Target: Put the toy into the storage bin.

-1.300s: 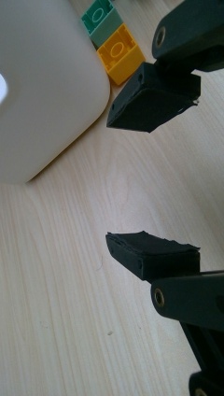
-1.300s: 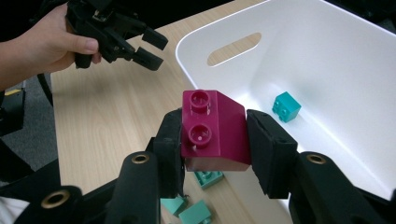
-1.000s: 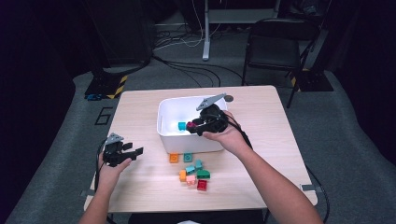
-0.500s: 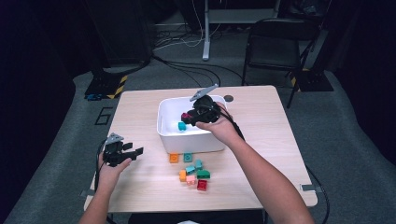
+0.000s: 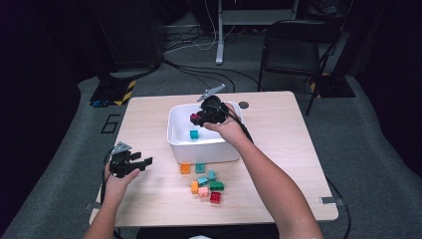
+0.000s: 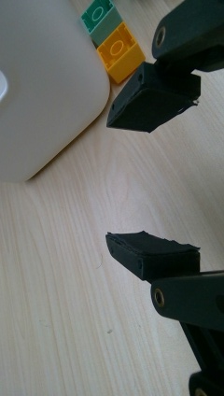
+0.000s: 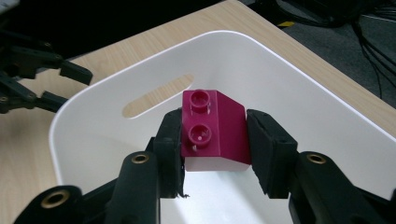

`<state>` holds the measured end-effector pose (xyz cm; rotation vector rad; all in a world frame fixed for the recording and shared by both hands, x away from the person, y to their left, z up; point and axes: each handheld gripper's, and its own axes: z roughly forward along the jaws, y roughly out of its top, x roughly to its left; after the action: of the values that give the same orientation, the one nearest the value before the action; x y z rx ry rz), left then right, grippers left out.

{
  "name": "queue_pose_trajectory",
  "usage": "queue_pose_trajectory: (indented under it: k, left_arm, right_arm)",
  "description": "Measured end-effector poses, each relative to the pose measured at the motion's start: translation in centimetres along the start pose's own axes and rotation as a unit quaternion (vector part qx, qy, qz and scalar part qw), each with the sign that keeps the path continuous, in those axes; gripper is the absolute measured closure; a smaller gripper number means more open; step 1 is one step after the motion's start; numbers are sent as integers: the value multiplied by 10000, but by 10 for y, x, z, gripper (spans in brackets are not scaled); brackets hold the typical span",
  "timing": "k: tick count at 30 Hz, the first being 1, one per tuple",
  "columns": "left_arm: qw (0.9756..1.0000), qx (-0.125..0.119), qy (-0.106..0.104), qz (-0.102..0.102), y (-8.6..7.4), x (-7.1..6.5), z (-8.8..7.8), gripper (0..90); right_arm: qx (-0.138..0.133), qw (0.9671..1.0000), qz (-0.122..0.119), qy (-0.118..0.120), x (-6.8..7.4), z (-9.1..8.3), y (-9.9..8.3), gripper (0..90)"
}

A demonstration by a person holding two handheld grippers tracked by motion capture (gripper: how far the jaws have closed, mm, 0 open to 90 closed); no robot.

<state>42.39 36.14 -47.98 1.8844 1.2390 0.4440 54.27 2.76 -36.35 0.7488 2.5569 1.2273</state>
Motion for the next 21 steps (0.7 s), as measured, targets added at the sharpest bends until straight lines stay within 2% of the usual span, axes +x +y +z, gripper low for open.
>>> queue_pose_trajectory:
  k: [9, 12, 17, 21]
  left_arm:
    - [10000, 14, -10, 23, 0, -1, 1, 373]
    - [10000, 19, -14, 14, 0, 0, 1, 373]
    - [10000, 2, -21, 18, 0, 0, 1, 373]
    - [10000, 15, -24, 10, 0, 0, 1, 373]
  right_arm:
    - [106, 9999, -55, -60, -10, 19, -5, 578]
    - [151, 9999, 71, -24, -13, 23, -7, 578]
    - [275, 9995, 97, -96, -16, 28, -9, 573]
    - [357, 9992, 132, -155, -17, 30, -10, 531]
